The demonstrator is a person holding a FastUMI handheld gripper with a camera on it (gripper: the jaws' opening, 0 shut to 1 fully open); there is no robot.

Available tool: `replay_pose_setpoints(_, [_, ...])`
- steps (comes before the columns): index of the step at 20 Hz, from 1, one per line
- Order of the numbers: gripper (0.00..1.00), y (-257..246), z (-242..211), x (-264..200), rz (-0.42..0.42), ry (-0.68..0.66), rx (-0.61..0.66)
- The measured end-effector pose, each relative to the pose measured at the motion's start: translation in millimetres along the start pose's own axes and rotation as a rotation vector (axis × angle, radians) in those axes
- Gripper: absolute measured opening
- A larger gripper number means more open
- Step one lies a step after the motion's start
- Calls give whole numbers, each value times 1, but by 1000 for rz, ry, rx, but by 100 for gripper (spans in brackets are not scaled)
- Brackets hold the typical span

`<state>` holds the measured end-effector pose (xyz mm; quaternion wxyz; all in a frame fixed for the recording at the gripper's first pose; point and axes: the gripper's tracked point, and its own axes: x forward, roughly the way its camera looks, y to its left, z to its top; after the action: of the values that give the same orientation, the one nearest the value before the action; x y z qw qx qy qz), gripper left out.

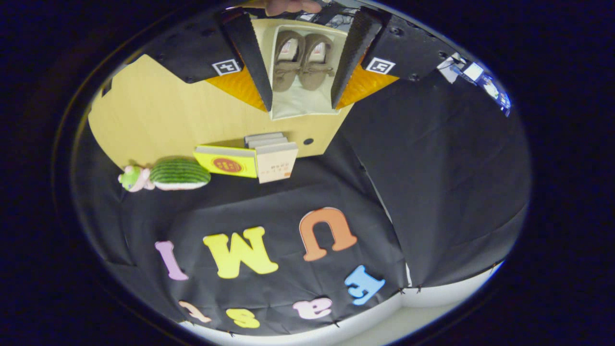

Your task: Open the storage box then place both shoes into the box .Put the left shoe in first, then the right shoe, with the right side of both shoes facing outward in a uniform manner.

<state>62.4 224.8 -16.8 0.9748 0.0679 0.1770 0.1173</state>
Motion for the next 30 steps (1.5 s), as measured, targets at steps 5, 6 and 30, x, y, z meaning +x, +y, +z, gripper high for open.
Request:
replay_pose_setpoints(5, [100,-8,41,-56,-68,-286,-155])
replay_pose_setpoints(6, [100,-9,41,-65,-73,-296,-163])
replay_pose_setpoints(30, [100,-36,1,-93,-124,-358,-195])
